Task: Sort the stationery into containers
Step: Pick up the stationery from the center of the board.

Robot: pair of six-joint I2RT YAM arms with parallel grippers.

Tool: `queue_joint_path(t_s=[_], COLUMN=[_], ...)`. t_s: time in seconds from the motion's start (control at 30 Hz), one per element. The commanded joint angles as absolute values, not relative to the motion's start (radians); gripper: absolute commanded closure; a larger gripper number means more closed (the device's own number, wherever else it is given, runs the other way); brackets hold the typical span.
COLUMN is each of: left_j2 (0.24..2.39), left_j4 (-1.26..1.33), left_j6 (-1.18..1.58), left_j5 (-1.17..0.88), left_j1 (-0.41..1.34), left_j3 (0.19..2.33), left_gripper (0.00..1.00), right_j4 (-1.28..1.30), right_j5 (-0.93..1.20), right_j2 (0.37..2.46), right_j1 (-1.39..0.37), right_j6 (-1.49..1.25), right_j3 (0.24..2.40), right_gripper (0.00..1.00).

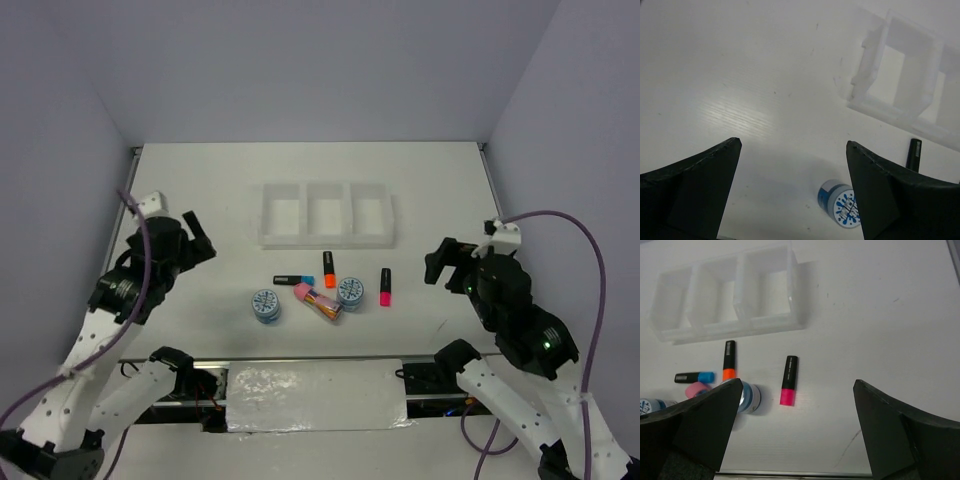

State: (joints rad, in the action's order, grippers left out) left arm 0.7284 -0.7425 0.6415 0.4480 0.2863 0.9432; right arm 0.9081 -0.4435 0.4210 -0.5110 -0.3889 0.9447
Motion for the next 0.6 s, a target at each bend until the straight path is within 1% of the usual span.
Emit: queue_joint_path(t_s=[0.0, 0.07, 0.1, 0.2, 0.27, 0.57], left_j2=[0.871, 0.928, 0.981, 1.064, 1.095, 1.158], left_j4=[-0.698, -0.699, -0.699, -0.744, -0.715, -0.672], left_j6=[0.776, 0.851, 0.895, 0.969, 0.965, 0.933], left_j5=[0.345, 0.45, 0.466, 0.523, 0.5, 0.437], left_j1=[0.442, 0.576, 0.679, 0.785, 0.82, 0.856], left_j3=[0.933, 0.933, 0.939, 0.948, 0.934, 0.864], left_gripper=[0.01, 0.01, 0.01, 0.01, 0.01, 0.01], right_j4=[0.864, 0.839, 0.79, 0.74, 0.758, 0.764], right_j5=[-0.377, -0.338, -0.316, -0.244, -0.223, -0.18], right_j2=[0.591, 0.624, 0.624, 0.6, 0.598, 0.54], right_j1=[-0.514, -0.522, -0.523, -0.526, -0.528, -0.528], right_j6=[-0.409, -0.426, -0.426, -0.426, -0.42, -0.393], right_j3=[0.95, 0.936, 0.908, 0.864, 0.851, 0.81], right_gripper=[0.0, 0.0, 0.0, 0.0, 0.0, 0.0])
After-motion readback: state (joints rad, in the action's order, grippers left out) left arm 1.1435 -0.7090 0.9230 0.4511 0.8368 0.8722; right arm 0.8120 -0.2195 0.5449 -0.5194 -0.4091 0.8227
